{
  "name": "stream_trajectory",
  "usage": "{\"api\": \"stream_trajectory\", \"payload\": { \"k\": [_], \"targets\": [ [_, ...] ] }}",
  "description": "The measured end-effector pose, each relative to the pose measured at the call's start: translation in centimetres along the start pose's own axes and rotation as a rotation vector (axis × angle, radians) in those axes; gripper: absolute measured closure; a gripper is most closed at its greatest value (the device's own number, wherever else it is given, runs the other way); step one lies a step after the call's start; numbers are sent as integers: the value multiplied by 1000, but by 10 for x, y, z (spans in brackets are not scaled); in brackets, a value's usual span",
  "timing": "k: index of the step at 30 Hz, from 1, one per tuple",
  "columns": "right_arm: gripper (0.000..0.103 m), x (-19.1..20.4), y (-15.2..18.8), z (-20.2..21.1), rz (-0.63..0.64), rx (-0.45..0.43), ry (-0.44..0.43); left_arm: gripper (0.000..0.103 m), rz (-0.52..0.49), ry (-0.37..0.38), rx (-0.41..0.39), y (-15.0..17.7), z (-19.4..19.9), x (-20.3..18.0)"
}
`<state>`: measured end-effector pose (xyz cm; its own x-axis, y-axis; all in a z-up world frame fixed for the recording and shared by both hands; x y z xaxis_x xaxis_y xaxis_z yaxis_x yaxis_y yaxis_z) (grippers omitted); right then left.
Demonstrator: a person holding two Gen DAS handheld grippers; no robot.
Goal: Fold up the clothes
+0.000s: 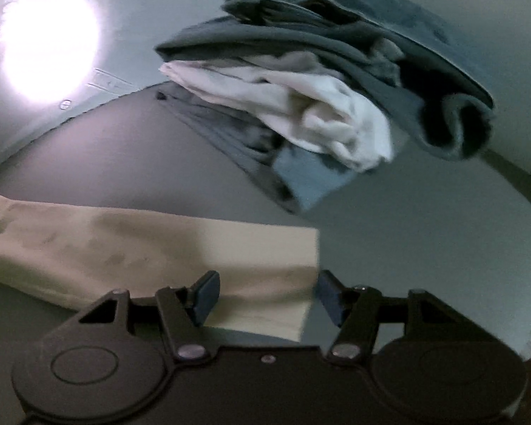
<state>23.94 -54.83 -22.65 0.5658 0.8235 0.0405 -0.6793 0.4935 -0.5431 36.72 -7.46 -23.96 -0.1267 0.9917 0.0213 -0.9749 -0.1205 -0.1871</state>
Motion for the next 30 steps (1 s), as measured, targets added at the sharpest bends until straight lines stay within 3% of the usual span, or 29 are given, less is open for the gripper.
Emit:
{"api": "stream_trajectory", "payload": {
  "k": [4,6,7,9,11,14,16,20,21,25,27,30],
  "targets": [
    [40,-6,5,-1,1,4,-15,0,70,11,9,2,-5,4],
    [65,-6,6,0,32,-6,-54,0,81,4,1,3,-4,3],
    [70,-6,5,1,27,-5,-68,0,85,3,-8,5,-4,3],
    [91,-9,2,-1,-21,8,-100,0,86,2,-26,8,-4,3],
    [96,-15,0,-2,-114,25,-147,0,80,4,-35,9,-4,3],
    [98,-34,-1,-10,-423,89,-355,0,71,11,-15,6,-4,4],
    [99,-44,6,-21,-690,140,-552,0,60,17,15,1,-6,2],
    [99,-26,29,-37,-1073,154,-896,0,17,34,62,-4,-7,1],
    [99,-12,31,-38,-1106,153,-961,0,2,39,68,-5,-7,1],
    [99,61,25,-39,-1020,229,-1128,0,-68,56,83,-9,-9,3],
    [99,109,23,-40,-964,329,-1209,0,-68,90,98,-13,-9,10],
    [99,187,27,-35,-761,502,-1290,0,-43,134,92,-18,-5,25]
  ]
}}
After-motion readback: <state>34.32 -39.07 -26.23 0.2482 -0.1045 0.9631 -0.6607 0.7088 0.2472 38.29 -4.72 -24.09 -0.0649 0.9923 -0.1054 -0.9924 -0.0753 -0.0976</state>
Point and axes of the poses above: each gripper's, at about its wrist camera, not at the fingertips, and z roughly against the way its jaws point, x to its left, y to its underside, the point moved 3 cm from there along -z, roughly the way its jaws point, and after that the axes turned 10 degrees about x, right-handed, at the moved point
